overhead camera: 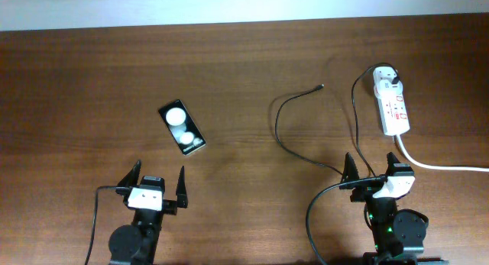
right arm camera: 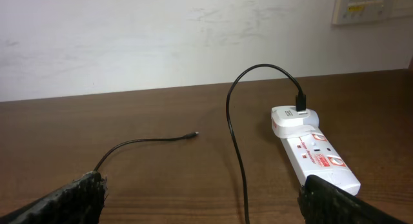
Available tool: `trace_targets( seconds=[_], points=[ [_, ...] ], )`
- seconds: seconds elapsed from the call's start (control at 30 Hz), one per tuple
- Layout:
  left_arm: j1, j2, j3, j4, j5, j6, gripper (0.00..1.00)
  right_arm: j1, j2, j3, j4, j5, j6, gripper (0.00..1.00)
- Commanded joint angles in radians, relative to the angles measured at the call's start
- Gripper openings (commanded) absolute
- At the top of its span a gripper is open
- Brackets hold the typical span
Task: Plug charger to phone and switch on socket
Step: 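Move the left gripper toward the black phone on the table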
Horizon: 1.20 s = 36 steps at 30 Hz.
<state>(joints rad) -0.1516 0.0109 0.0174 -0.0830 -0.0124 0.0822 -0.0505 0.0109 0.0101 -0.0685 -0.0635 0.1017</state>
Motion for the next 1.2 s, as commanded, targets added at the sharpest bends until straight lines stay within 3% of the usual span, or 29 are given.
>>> trace_targets(
  seconds=[0.0,0.93,1.17],
  points=[
    [-0.005,-0.004,-0.008,0.0,-0.01,0.005,0.99,0.005,-0.007,-0.005,-0.007,0.008,-0.001,0.99],
    [-0.005,-0.004,-0.008,0.004,-0.021,0.005,0.99,0.005,-0.007,-0.005,-0.007,0.008,-0.001,0.99],
    [-0.005,-0.004,0.022,0.0,-0.021,-0.071,0.99,0.005,-0.007,-0.005,-0.007,0.008,-0.001,0.99]
  ],
)
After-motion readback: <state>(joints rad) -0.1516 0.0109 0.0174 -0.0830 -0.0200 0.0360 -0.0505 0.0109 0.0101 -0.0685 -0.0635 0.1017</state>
